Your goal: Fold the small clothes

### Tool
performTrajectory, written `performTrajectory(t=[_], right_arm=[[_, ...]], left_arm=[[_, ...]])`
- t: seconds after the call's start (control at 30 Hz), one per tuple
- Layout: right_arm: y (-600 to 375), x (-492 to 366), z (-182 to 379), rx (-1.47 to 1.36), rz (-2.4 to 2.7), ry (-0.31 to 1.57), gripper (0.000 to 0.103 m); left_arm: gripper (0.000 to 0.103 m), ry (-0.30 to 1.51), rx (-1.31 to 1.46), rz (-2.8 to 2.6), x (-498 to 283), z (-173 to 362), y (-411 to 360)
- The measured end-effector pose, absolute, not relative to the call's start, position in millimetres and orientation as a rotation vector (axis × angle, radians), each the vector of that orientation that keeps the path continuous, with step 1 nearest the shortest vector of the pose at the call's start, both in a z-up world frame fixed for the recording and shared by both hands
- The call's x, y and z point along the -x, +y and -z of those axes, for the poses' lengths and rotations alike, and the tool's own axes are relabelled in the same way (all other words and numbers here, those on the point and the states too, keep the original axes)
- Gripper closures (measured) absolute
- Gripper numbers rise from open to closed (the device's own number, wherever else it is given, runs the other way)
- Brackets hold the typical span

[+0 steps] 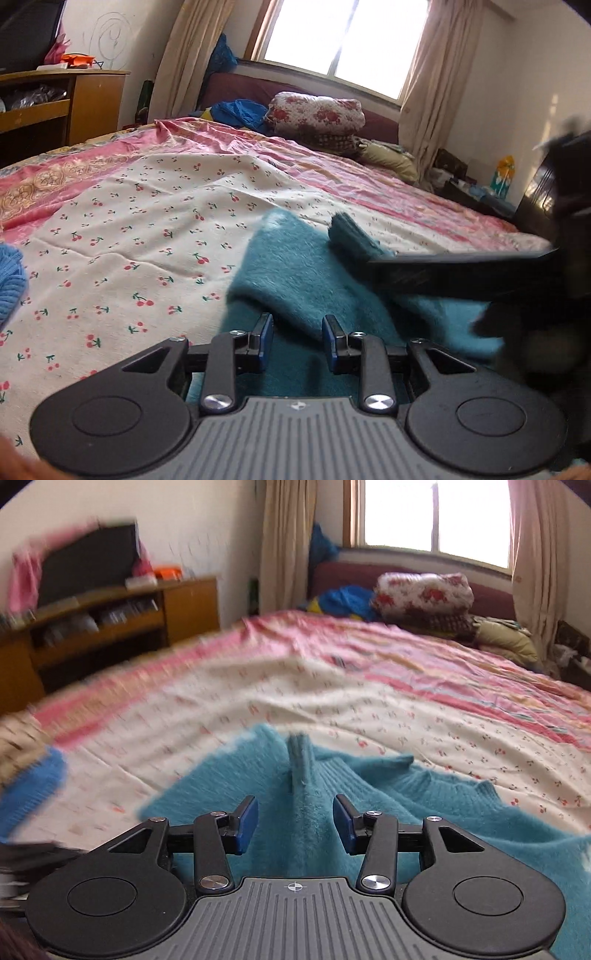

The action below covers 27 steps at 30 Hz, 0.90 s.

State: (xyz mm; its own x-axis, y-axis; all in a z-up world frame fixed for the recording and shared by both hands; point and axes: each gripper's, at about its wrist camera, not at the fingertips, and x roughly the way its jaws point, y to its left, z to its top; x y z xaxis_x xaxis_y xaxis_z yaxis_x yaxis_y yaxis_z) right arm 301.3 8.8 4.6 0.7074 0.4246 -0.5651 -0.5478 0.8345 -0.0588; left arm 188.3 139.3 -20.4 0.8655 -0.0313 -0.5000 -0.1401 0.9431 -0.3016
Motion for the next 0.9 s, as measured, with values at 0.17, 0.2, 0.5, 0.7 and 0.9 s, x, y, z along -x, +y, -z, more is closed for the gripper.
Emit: performTrajectory(t=[0.17, 0.2, 0.5, 0.7, 0.9], right_arm=[[4, -322, 13, 0.203, -0.419, 0.627, 0.089], [-3, -324, 10, 0.162, -0.423, 0.635, 0.091], [-94, -303, -48, -0.198, -0.381, 0.451, 0.092], [-157, -287, 0, -0.339, -0.278, 0.532, 0.082], [-180, -298, 28, -0.484, -0.244, 0.635, 0.073]], left_arm=[[0.068, 0.510, 0.324, -0.065, -187, 21, 144], [0.068, 0.510, 0.331, -0.065, -187, 22, 146], [0.067, 0.487, 0.342, -0.073, -186, 22, 146], [0.061, 0.496, 0.298, -0.058, -187, 25, 135], [0.059, 0.501, 0.294, -0.062, -188, 27, 135]])
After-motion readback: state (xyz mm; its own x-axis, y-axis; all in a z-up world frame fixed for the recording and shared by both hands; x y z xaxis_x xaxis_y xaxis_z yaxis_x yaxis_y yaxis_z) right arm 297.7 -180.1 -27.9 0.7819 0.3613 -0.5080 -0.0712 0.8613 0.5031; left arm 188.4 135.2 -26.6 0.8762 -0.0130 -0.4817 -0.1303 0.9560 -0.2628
